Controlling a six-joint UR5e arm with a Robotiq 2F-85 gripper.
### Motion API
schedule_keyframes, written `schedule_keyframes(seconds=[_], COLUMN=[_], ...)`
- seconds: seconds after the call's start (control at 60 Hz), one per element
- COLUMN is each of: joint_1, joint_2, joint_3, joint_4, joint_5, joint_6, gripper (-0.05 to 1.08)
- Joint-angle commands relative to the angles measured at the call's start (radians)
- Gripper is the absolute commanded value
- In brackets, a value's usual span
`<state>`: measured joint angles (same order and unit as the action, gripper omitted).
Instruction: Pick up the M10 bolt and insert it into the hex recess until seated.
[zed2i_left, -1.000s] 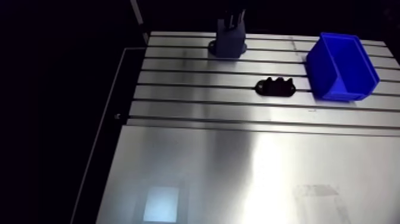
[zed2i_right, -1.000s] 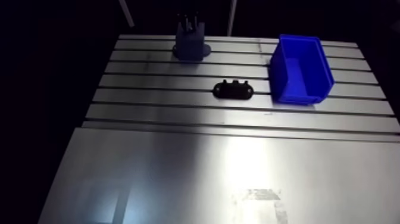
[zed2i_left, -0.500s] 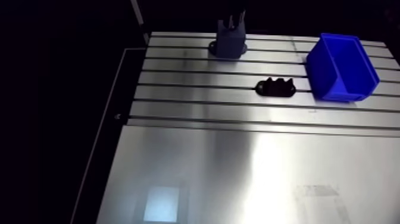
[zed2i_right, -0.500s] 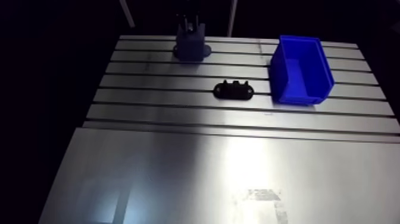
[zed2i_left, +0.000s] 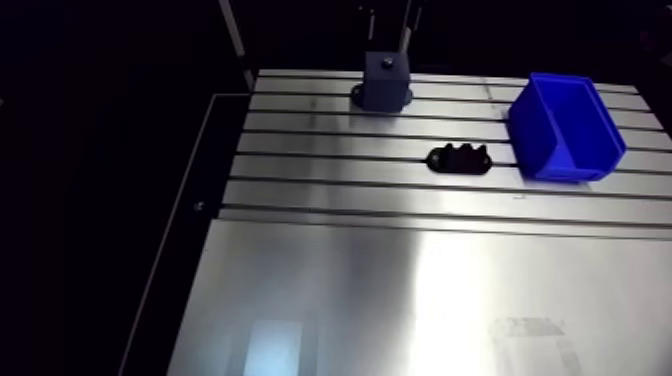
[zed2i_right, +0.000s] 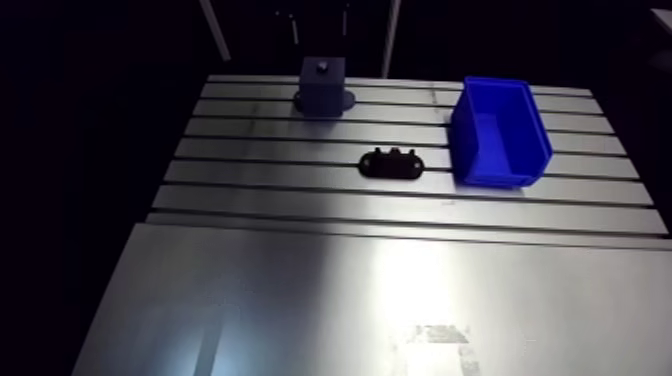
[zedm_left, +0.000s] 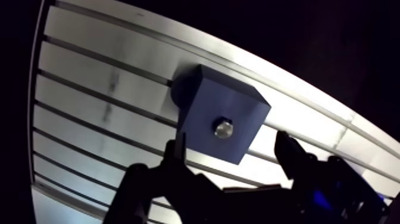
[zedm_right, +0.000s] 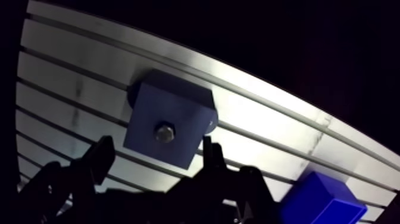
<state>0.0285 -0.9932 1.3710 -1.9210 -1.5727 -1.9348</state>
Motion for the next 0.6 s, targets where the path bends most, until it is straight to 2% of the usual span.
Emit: schedule_keyframes(seconds=[0.017, 0.033, 0.05, 0.067, 0.083, 0.1, 0.117, 0.15, 0.167, 0.183, 0.2, 0.217, 0.383, 0.6], joint_1=[-0.001, -0.001, -0.001, -0.001, -0.001, -0.001, -0.001, 0.001, 0.001, 0.001, 0.001, 0.001, 0.002, 0.001], joint_2=[-0.006, -0.007, -0.007, -0.010, -0.010, -0.012, -0.012, -0.014, -0.014, -0.014, -0.014, -0.014, -0.012, -0.006], joint_3=[0.004, 0.004, 0.004, 0.005, 0.005, 0.006, 0.006, 0.005, 0.005, 0.006, 0.006, 0.006, 0.003, 0.003], joint_4=[0.014, 0.019, 0.019, 0.025, 0.025, 0.029, 0.029, 0.032, 0.032, 0.032, 0.032, 0.032, 0.045, 0.060], joint_5=[-0.005, -0.004, -0.004, -0.001, -0.001, 0.000, 0.000, -0.002, -0.002, -0.003, -0.003, -0.002, -0.002, -0.003], joint_6=[0.189, 0.209, 0.209, 0.225, 0.225, 0.242, 0.242, 0.265, 0.265, 0.269, 0.269, 0.271, 0.273, 0.296], gripper=[0.25, 0.34, 0.34, 0.45, 0.45, 0.57, 0.57, 0.76, 0.76, 0.85, 0.85, 0.92, 1.02, 1.05])
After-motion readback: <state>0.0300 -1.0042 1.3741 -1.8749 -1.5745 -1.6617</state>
